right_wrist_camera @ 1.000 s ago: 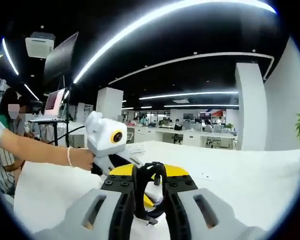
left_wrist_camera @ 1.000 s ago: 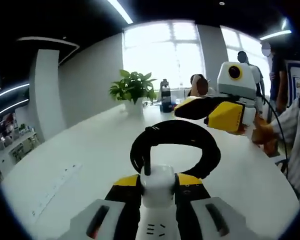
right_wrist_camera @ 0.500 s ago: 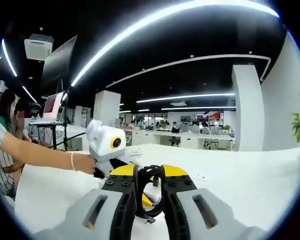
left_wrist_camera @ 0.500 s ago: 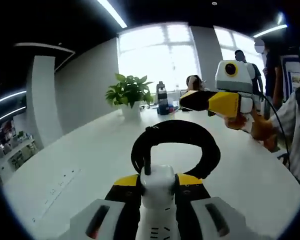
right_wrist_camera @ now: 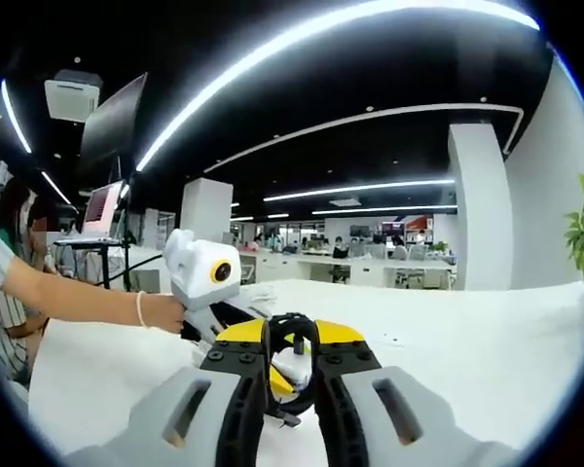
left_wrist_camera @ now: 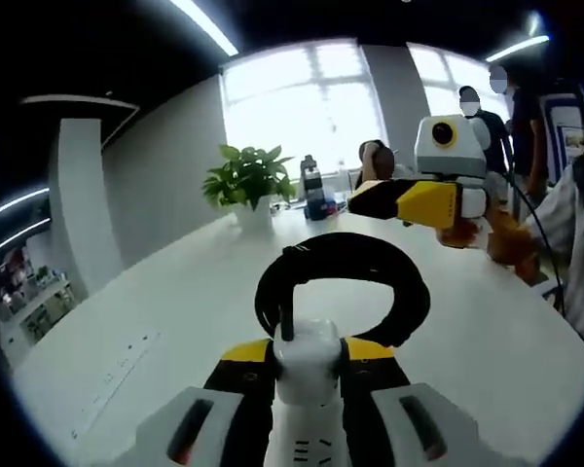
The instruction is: Straighten the power strip on the desk, plug the charger into it
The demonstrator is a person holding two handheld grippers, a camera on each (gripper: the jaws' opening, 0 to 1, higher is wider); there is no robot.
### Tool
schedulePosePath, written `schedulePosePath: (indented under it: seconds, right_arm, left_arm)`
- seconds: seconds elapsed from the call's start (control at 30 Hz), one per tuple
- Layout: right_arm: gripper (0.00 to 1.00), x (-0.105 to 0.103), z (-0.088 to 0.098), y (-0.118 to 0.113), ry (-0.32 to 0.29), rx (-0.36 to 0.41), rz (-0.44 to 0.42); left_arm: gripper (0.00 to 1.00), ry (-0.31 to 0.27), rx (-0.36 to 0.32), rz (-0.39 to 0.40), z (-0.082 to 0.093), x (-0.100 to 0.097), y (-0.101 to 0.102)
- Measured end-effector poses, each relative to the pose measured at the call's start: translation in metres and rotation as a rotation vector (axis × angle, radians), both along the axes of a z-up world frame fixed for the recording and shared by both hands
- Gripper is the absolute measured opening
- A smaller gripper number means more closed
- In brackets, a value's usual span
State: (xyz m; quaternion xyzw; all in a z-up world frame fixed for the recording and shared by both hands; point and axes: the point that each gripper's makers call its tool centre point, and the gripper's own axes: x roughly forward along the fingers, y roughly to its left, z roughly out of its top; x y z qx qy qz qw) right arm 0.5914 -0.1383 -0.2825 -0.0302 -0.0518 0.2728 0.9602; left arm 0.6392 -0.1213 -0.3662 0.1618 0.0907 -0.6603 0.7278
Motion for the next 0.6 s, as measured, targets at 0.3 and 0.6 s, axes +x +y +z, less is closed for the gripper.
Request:
schedulePosePath:
  seconds: [0.3,0.6]
  right_arm:
    - [0.15,-0.001,-0.005,-0.002,0.011,-0.013,0.001]
    - [0.16,-0.006,-0.021,0.000,0.067,-0.071,0.029]
  left_arm:
    - [0.23,-0.020,0.047,0.001,-0.007,0.001,0.002]
    - [0.24,-0.024,0.089,0.008,-0.007,-0.001,0.002]
